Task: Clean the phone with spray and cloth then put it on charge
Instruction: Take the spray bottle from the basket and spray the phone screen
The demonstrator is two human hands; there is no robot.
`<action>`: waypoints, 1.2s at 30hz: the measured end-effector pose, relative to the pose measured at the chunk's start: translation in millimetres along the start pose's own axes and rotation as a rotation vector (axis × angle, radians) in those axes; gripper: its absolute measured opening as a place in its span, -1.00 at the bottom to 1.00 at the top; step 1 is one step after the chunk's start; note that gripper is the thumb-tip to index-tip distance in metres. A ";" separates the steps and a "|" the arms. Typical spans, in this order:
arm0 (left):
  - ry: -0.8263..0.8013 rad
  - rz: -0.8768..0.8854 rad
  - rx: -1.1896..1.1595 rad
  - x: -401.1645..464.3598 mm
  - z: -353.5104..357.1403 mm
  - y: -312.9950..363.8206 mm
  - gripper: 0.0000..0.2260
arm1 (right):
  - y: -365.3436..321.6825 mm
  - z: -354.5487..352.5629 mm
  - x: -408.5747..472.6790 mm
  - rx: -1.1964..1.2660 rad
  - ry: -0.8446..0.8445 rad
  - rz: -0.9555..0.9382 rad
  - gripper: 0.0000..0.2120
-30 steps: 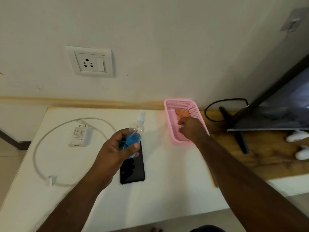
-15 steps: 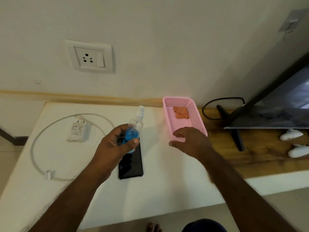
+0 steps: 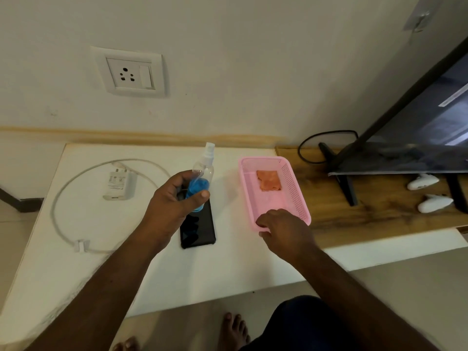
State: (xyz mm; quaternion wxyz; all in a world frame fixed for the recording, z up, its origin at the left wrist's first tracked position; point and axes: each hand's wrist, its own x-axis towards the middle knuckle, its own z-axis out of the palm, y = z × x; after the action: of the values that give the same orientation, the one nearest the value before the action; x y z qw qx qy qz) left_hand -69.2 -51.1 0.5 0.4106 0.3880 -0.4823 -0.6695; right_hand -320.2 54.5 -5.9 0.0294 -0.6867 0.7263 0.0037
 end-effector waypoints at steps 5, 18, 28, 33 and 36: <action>0.007 0.007 -0.011 -2.2 -3.5 2.9 -0.50 | -9.0 -10.6 -21.1 0.047 -0.106 0.031 -0.69; 0.055 0.054 0.142 -3.2 2.8 2.5 -0.58 | -102.9 -52.2 52.6 1.138 0.054 0.072 -0.45; 0.036 0.015 0.481 -4.7 3.0 -7.7 -0.48 | -96.1 -19.5 73.7 1.478 0.132 0.121 -0.65; 0.159 -0.231 1.250 -11.2 -3.1 -23.2 -0.47 | -83.0 -10.6 81.9 1.395 0.298 0.234 -0.53; 0.144 -0.331 1.371 -16.9 10.7 -35.5 -0.37 | -78.3 -7.6 83.3 1.356 0.320 0.247 -0.59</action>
State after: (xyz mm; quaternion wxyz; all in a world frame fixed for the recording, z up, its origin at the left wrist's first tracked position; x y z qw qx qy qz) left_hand -79.2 -25.0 -29.2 -0.0023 0.6705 -0.7016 -0.2412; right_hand -247.0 -33.4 0.5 0.3428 -0.4217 0.6364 -0.5473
